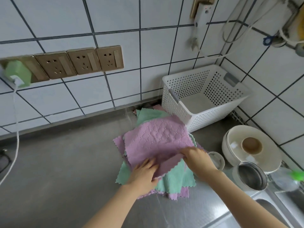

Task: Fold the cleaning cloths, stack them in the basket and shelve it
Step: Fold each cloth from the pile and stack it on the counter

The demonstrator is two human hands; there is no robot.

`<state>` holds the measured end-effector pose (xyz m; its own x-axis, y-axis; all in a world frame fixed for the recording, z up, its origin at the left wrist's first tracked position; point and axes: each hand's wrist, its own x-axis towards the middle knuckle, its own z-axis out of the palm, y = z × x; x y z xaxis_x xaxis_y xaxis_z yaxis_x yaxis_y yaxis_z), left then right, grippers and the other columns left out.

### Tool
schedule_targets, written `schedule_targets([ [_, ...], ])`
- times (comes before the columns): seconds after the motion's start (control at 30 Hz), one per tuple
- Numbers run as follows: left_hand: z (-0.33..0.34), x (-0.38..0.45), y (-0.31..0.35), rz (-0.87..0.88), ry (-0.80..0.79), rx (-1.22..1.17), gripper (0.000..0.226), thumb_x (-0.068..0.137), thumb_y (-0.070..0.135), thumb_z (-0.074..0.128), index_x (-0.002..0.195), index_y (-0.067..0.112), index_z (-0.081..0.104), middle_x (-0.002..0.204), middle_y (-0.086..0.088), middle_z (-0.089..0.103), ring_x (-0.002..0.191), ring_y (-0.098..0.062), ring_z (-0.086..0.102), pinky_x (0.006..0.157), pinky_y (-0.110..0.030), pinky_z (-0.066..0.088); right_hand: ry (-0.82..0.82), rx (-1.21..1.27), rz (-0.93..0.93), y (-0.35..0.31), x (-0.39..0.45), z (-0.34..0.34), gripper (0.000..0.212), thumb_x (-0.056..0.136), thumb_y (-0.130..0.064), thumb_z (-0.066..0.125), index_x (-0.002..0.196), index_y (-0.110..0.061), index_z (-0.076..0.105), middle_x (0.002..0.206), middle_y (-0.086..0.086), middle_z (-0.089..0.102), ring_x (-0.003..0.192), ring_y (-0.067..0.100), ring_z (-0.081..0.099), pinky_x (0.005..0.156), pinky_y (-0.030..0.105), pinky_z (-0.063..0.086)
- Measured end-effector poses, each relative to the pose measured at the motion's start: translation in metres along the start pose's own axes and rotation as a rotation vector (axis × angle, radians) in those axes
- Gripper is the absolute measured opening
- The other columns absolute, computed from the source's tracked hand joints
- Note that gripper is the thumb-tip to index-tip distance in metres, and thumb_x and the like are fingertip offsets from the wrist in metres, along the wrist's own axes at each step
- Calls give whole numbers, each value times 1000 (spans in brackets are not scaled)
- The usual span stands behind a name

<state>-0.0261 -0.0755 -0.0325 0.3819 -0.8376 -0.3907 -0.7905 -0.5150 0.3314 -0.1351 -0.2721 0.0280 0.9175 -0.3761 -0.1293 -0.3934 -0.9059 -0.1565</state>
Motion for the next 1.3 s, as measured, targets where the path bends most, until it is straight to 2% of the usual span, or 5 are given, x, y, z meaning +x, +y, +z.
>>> schedule_targets([
  [0.23, -40, -14, -19, -162, 366, -400, 20, 89, 8, 51, 84, 20, 66, 68, -8, 62, 59, -24, 56, 56, -29, 39, 217, 89, -36, -16, 23, -41, 15, 91, -14, 52, 92, -18, 67, 85, -1, 67, 78, 22, 63, 64, 31, 49],
  [0.53, -149, -114, -89, -38, 949, -520, 50, 71, -20, 54, 107, 10, 72, 97, 11, 69, 83, 23, 57, 74, 0, 43, 484, 446, -256, -86, 7, -118, 33, 85, 6, 57, 109, -13, 69, 93, -12, 67, 70, -6, 56, 70, 0, 39],
  [0.9, -106, -282, -163, -243, 132, -607, 43, 85, 32, 67, 51, 19, 44, 50, 12, 32, 50, -5, 29, 49, -18, 21, -259, 538, -424, -158, -20, -89, 17, 88, -11, 65, 101, -19, 73, 97, -11, 72, 90, -2, 65, 82, 16, 51],
  [1.1, -90, -297, -202, -423, 606, -1184, 28, 78, 24, 73, 91, 0, 68, 85, -10, 69, 75, -23, 65, 66, -31, 53, -270, 1031, -190, -199, -1, -63, 17, 85, -19, 69, 70, -10, 66, 66, 2, 59, 62, 10, 53, 56, 21, 43],
  [1.3, 2, -242, -227, -651, 1095, -1031, 43, 88, 16, 64, 59, 18, 33, 49, 12, 23, 51, -7, 22, 52, -27, 17, 47, 997, 65, -241, 46, 78, 37, 85, -31, 69, 63, -13, 45, 61, -1, 38, 60, 12, 33, 52, 28, 27],
])
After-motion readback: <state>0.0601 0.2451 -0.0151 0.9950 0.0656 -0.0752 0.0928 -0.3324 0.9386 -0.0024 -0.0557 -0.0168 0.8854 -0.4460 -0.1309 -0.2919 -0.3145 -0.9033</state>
